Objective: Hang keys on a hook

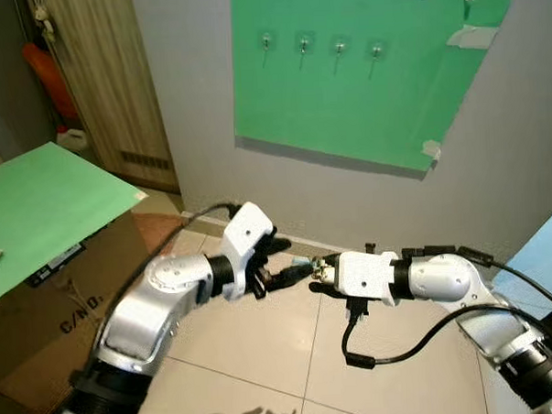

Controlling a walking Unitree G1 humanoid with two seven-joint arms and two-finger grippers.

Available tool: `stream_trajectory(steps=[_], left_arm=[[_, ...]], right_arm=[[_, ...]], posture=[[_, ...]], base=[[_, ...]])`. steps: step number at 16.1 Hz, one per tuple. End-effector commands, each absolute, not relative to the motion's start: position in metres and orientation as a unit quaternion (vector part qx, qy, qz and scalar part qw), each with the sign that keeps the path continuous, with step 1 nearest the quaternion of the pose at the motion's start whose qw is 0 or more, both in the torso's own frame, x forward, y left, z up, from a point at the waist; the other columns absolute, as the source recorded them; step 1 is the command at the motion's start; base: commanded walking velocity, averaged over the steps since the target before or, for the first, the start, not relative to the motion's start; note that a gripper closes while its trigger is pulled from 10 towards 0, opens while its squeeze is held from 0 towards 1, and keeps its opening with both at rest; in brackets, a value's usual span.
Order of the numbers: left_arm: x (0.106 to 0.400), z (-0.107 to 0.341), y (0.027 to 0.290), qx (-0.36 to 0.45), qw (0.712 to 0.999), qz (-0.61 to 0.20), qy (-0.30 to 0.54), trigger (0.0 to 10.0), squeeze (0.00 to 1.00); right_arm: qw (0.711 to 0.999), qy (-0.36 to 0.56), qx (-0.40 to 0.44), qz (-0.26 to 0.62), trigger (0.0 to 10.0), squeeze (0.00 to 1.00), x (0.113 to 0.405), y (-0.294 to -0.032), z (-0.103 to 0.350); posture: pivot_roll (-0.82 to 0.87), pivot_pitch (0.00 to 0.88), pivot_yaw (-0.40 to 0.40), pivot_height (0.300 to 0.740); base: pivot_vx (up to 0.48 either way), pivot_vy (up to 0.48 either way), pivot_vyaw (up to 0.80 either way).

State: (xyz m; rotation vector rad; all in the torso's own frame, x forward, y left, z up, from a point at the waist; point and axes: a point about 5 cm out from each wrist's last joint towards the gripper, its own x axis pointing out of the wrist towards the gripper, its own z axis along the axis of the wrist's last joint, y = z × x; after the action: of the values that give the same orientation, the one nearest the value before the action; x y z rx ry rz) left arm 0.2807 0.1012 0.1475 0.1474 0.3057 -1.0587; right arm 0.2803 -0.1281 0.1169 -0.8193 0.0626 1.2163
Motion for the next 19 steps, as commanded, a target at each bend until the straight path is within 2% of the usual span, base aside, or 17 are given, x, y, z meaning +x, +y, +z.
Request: stream_trajectory(steps=[1, 7, 10, 16, 19], left_arm=[[0.281, 0.158, 0.100, 0.075, 0.846, -0.514, 0.122, 10.0, 0.00], [0.283, 0.160, 0.100, 0.070, 0.842, -0.522, 0.120, 10.0, 0.00], [0.285, 0.161, 0.101, 0.067, 0.838, -0.530, 0.114, 10.0, 0.00], [0.286, 0.162, 0.100, 0.061, 0.831, -0.542, 0.112, 10.0, 0.00], [0.283, 0.158, 0.106, 0.066, 0.831, -0.538, 0.121, 10.0, 0.00]], right_arm=[[0.746, 0.016, -0.372, 0.553, 0.0, 0.00, 0.285, -0.130, 0.125], [0.756, 0.002, -0.314, 0.574, 0.0, 0.00, 0.281, -0.120, 0.136], [0.759, 0.009, -0.275, 0.590, 0.0, 0.00, 0.277, -0.122, 0.143], [0.751, 0.027, -0.262, 0.605, 0.0, 0.00, 0.270, -0.125, 0.141], [0.758, 0.038, -0.247, 0.603, 0.0, 0.00, 0.271, -0.133, 0.144]], posture=[[-0.05, 0.000, -0.034, 0.740], [-0.05, 0.000, -0.020, 0.740], [-0.05, 0.000, -0.014, 0.740], [-0.06, 0.000, -0.012, 0.740], [-0.05, 0.000, -0.008, 0.740]], base=[[0.000, 0.000, 0.00], [0.000, 0.000, 0.00], [0.000, 0.000, 0.00], [0.000, 0.000, 0.00], [0.000, 0.000, 0.00]])
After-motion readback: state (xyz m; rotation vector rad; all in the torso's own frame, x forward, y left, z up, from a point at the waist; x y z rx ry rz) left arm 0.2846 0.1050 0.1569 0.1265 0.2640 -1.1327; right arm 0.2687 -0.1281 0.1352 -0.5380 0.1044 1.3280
